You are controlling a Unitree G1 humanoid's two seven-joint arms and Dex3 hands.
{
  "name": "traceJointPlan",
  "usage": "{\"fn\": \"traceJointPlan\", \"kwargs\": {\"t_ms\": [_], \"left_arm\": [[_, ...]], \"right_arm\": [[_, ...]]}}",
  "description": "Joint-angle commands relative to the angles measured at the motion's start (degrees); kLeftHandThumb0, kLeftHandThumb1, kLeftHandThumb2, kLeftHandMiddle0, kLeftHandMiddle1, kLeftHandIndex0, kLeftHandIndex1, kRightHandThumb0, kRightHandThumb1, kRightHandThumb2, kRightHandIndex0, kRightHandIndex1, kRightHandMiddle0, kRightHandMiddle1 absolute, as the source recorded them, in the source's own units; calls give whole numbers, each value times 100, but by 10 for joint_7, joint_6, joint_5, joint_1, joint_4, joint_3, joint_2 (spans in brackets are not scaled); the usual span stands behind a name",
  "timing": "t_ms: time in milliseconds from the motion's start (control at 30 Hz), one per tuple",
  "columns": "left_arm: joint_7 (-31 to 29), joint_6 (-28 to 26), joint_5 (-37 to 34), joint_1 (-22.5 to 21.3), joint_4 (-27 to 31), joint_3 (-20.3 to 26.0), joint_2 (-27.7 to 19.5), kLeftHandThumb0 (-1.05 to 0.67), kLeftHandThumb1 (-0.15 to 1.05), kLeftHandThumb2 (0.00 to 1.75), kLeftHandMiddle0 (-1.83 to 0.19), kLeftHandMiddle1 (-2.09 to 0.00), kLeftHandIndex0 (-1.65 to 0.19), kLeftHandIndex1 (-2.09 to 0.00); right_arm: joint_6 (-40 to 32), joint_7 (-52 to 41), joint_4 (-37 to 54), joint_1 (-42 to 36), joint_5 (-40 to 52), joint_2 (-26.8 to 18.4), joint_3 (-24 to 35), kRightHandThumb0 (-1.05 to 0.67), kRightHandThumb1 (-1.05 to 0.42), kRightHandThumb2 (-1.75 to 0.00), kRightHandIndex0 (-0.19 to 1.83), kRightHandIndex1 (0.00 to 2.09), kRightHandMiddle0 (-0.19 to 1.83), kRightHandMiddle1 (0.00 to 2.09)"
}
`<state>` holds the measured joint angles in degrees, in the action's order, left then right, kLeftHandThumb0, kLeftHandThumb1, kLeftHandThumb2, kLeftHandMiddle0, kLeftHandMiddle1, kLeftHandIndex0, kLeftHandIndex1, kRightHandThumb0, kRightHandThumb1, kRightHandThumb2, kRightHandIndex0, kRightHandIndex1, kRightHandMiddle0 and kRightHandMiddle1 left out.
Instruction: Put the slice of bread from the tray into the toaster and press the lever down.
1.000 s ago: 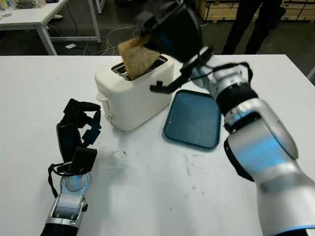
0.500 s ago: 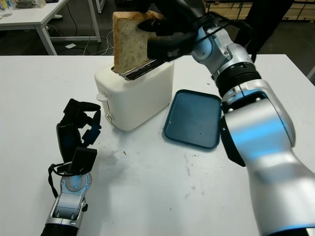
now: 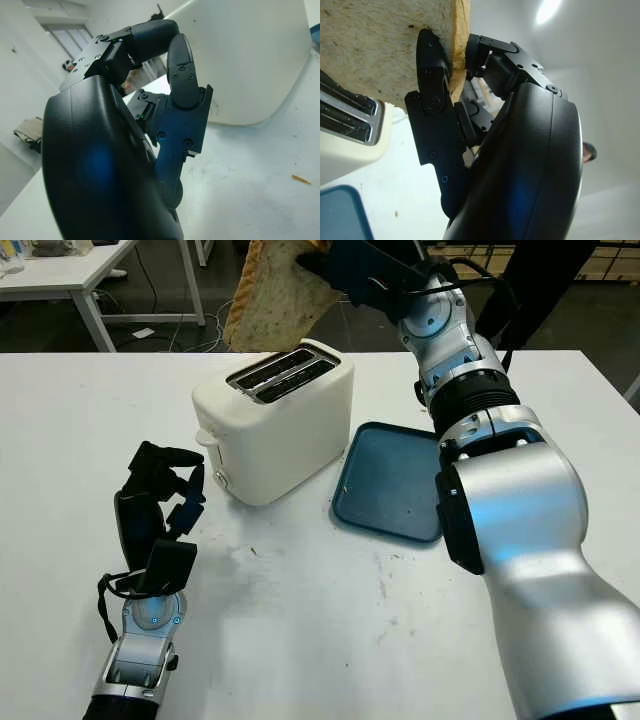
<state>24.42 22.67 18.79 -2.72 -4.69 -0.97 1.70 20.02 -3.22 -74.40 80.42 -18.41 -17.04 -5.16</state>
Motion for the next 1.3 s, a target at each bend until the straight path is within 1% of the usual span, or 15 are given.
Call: {"fn": "traceJointPlan", "kwargs": {"t_ms": [0, 267, 500, 667, 933, 1067, 1267], "left_arm": [[2, 4, 5, 1, 6, -2, 2, -49, 92, 39, -77, -175, -59, -159], [1, 8, 4, 1, 3, -2, 1, -49, 92, 39, -77, -175, -59, -160], [1, 9, 2, 3, 4, -2, 3, -48, 92, 39, -76, -175, -58, -159], [2, 4, 4, 4, 5, -2, 4, -49, 92, 39, -76, -175, -58, -159], [3, 8, 3, 5, 4, -1, 4, -47, 92, 39, -75, -175, -58, -159], [4, 7, 3, 5, 3, -1, 5, -47, 92, 38, -76, -175, -58, -158], [0, 7, -1, 6, 4, -1, 5, -48, 92, 39, -74, -175, -57, -159]], "right_arm": [[-14, 3, -6, -1, 6, 4, 3, -45, -92, -43, 102, 175, 79, 175], [-44, 14, -15, -10, -27, 8, -29, -45, -92, -40, 96, 175, 74, 175], [-61, 7, -18, -18, -33, 20, -46, -43, -92, -39, 98, 175, 75, 175], [-69, 10, -18, -16, -37, 24, -58, -46, -92, -38, 96, 175, 72, 175], [-58, 8, -15, -11, -27, 16, -50, -43, -92, -39, 99, 175, 76, 175], [-66, 6, -14, -2, -27, 11, -46, -44, -92, -40, 98, 175, 76, 175], [-55, 6, -11, 6, -25, 2, -40, -45, -92, -40, 100, 175, 77, 175]]}}
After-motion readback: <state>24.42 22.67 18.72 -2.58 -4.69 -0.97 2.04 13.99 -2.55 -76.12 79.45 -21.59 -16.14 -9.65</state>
